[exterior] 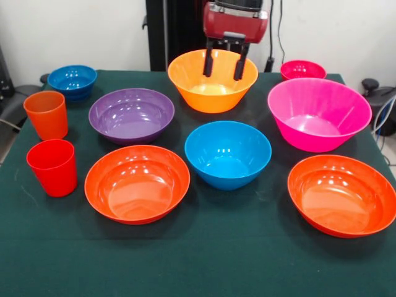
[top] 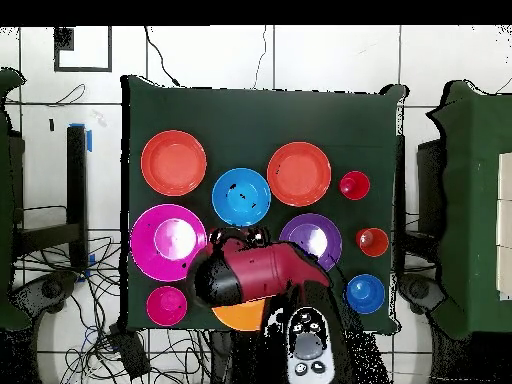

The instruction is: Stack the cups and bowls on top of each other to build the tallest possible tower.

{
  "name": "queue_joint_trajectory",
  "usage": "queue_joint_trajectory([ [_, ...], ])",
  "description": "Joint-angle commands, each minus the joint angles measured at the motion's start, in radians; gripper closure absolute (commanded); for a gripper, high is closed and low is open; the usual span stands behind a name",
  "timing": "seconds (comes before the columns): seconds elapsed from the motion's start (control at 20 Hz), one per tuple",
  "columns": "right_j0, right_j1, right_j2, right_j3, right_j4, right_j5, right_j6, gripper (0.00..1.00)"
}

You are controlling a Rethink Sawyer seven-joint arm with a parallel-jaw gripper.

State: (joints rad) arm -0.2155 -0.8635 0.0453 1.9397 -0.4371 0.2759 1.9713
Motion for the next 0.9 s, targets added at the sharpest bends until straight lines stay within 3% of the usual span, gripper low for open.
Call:
queue_joint_trajectory([
  [0.05,-0.106,-0.032,0.259,-0.078,-0.090,0.209,-0.378,0.00],
  [0.4,-0.187,-0.009,0.364,-0.118,-0.135,0.263,-0.409,0.00],
  [0.9,-0.259,0.113,0.462,-0.214,-0.191,0.293,-0.436,0.00],
])
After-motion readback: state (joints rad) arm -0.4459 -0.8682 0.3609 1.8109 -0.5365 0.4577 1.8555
